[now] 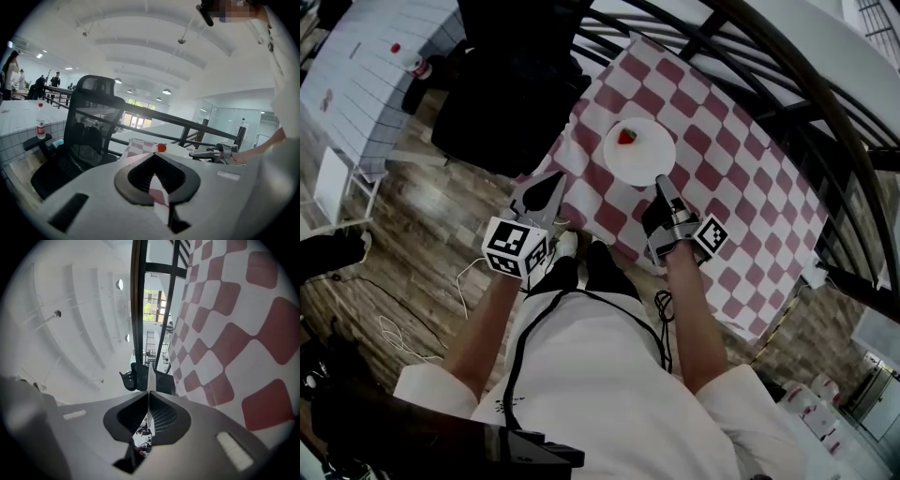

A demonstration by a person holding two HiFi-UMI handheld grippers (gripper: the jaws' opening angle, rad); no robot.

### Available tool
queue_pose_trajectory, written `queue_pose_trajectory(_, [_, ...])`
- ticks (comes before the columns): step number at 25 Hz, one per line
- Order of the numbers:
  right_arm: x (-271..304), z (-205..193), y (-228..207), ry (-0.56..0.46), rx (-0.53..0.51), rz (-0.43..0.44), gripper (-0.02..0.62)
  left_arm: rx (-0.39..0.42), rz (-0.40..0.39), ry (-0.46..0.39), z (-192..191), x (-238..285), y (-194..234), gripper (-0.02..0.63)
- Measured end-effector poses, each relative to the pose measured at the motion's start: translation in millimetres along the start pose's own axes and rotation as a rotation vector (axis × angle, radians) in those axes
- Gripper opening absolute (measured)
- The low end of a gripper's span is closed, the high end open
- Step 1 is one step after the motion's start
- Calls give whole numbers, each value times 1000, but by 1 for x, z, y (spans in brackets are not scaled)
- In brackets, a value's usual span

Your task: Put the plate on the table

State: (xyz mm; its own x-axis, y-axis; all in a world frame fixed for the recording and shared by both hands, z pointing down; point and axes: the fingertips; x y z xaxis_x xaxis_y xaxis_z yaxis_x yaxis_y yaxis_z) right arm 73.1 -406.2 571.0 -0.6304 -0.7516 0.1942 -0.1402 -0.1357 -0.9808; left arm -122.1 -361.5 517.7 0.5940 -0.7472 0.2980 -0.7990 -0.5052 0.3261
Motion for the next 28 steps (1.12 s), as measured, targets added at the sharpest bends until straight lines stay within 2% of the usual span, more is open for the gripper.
queue_pose_trajectory(5, [29, 18, -16, 49, -12, 3, 18, -4, 40, -5, -4, 20, 9, 6])
queue_pose_trajectory(11, [61, 33, -42, 82, -30, 0, 18, -45, 61, -11, -13, 37, 20, 6])
queue_pose_trajectory(19, [99, 36, -78, 126, -32, -38, 20, -74, 105, 6, -29, 51, 37, 6])
queue_pose_trajectory(28, [128, 36, -105, 151, -36, -97, 19, -76, 135, 5, -30, 51, 56, 6])
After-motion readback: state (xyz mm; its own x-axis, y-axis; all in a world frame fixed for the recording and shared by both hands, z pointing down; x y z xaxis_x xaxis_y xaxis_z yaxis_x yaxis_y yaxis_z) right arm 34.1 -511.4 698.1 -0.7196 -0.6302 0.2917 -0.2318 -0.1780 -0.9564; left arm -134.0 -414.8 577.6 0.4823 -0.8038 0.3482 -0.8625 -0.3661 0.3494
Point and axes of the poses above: the fingertips, and each gripper's own axes: x forward along the fingers, y to its left, z out of its top, and after that the axes turned 7 degrees about -z, right-handed
